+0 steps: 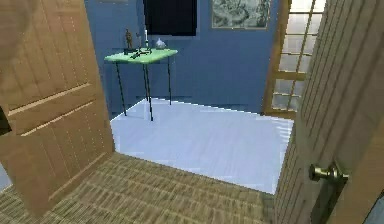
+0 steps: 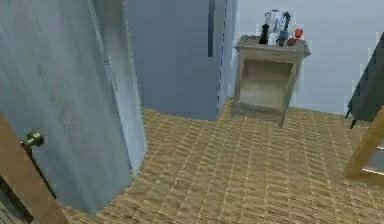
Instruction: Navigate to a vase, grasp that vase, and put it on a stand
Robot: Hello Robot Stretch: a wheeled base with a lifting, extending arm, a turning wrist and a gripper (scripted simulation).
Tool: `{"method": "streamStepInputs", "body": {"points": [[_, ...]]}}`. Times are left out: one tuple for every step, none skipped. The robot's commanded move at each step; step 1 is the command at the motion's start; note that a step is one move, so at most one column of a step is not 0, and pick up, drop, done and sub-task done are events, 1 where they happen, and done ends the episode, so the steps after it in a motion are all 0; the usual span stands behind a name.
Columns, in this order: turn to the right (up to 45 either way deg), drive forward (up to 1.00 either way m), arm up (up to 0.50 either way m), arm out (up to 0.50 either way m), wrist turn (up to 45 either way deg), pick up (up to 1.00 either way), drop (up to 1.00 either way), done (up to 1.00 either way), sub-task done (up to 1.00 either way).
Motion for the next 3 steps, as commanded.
{"method": "streamStepInputs", "body": {"points": [[0.0,1.0,0.0,0.0,0.0,0.0,0.0,0.0,0.0],[0.0,1.0,0.0,0.0,0.0,0.0,0.0,0.0,0.0],[0.0,0.65,0.0,0.0,0.0,0.0,0.0,0.0,0.0]]}}
